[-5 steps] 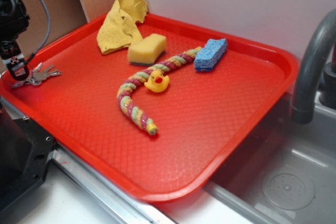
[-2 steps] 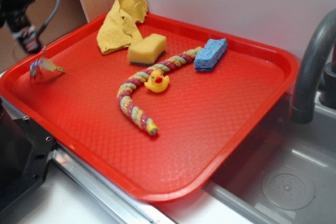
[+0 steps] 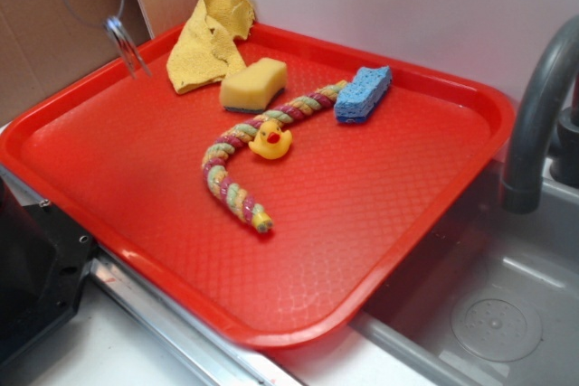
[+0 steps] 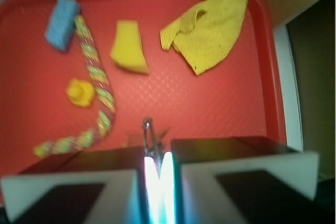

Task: Grab the silver keys.

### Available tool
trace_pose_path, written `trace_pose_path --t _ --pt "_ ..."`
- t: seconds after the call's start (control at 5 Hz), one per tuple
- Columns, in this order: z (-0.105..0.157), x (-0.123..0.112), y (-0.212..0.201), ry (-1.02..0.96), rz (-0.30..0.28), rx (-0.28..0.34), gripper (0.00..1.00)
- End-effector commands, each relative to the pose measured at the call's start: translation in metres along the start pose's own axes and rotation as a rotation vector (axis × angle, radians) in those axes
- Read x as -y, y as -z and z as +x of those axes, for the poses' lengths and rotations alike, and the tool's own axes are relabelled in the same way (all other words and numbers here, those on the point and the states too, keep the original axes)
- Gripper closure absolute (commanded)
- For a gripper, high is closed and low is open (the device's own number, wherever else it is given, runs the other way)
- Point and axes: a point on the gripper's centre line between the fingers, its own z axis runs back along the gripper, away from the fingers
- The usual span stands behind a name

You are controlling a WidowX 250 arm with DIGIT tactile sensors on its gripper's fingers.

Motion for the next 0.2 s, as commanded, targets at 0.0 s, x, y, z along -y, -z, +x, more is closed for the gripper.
trace_pose_path --t 0.0 --pt "0.0066 -0.0066 -0.0179 -0.113 -0.036 0.023 1.0"
